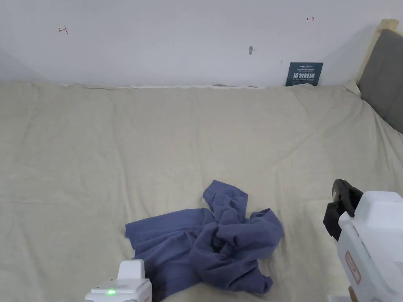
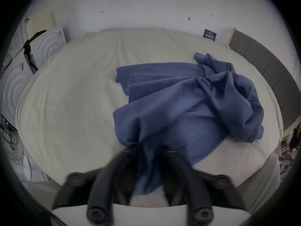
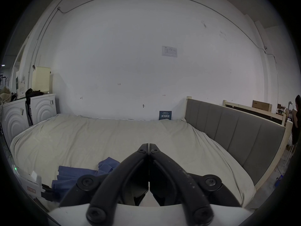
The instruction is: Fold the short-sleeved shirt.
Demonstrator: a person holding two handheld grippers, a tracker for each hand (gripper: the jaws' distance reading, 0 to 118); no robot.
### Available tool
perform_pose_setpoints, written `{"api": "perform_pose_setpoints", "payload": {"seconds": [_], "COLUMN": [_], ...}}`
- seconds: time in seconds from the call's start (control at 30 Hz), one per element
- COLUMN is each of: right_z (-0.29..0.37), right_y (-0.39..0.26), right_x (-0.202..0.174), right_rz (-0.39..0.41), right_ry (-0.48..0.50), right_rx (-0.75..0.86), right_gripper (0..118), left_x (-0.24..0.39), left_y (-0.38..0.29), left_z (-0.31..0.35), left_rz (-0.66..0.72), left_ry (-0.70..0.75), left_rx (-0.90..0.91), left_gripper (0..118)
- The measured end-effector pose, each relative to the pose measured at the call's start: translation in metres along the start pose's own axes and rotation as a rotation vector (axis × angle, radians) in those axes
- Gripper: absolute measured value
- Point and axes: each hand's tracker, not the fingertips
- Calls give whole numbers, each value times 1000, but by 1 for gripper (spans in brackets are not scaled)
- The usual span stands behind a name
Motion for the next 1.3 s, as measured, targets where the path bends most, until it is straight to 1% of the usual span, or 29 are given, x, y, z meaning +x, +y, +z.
{"api": "perform_pose_setpoints", "payload": {"seconds": [0.03, 0.1, 0.13, 0.17, 0.2, 0.27, 0.3, 0.37, 0.4, 0.43, 0.47, 0.53, 0.6, 0.67, 0.7, 0.73, 0.77, 0.8, 0.83, 0.87, 0.9, 0.97, 1.0, 1.03, 1.2, 1.3], "right_z": [-5, -18, -28, -40, -54, -85, -103, -140, -160, -178, -192, -222, -243, -260, -266, -268, -269, -271, -272, -267, -263, -255, -249, -242, -211, -195], "right_y": [-2, -8, -13, -18, -25, -37, -45, -61, -70, -78, -85, -98, -106, -114, -118, -122, -125, -130, -133, -136, -136, -131, -126, -119, -52, 6], "right_x": [0, 0, 0, -1, -2, -3, -3, -7, -10, -12, -14, -21, -31, -40, -44, -47, -50, -54, -58, -59, -61, -63, -63, -62, -35, -16], "right_rz": [3, -4, -8, 2, 5, -19, -48, -87, -93, -102, -108, -93, -34, 21, 41, 47, 58, 98, 131, 156, 166, 219, 244, 251, 162, 147], "right_ry": [0, -1, -8, -4, -1, 36, 65, 85, 80, 88, 90, 107, 114, 99, 112, 129, 136, 136, 151, 166, 194, 174, 159, 149, 174, 160], "right_rx": [-19, -65, -106, -142, -192, -305, -350, -447, -502, -559, -603, -635, -678, -724, -743, -752, -760, -792, -818, -822, -802, -767, -754, -720, -547, -425], "right_gripper": [2, 2, 2, 7, 19, 36, 49, 86, 106, 109, 106, 106, 106, 104, 104, 103, 97, 77, 52, 31, 19, 9, 8, 8, 7, 7], "left_x": [-1, -1, -6, -10, -14, -20, -22, -25, -27, -28, -29, -29, -29, -27, -26, -26, -25, -26, -26, -27, -27, -28, -29, -29, -40, -49], "left_y": [2, 7, 9, 12, 15, 22, 26, 34, 38, 42, 45, 50, 52, 51, 50, 48, 47, 46, 45, 45, 45, 47, 49, 51, 83, 126], "left_z": [0, 3, 6, 11, 17, 30, 36, 45, 48, 50, 52, 55, 55, 54, 51, 49, 47, 44, 43, 43, 43, 44, 44, 46, 60, 74], "left_rz": [8, 31, 53, 98, 137, 155, 151, 135, 131, 125, 119, 91, 60, 36, 13, -4, -13, -18, -17, -14, -6, 5, 10, 15, 70, 86], "left_ry": [-47, -72, -130, -162, -191, -233, -238, -256, -260, -267, -270, -272, -268, -272, -274, -273, -269, -266, -267, -269, -273, -276, -275, -272, -295, -277], "left_rx": [-4, -16, -1, 20, 40, 90, 112, 150, 159, 170, 175, 190, 195, 197, 202, 202, 196, 191, 189, 183, 179, 182, 183, 185, 251, 290], "left_gripper": [4, 4, 4, 4, 4, 4, 4, 4, 4, 4, 4, 4, 4, 4, 4, 4, 4, 4, 4, 4, 4, 4, 4, 4, 4, 4]}}
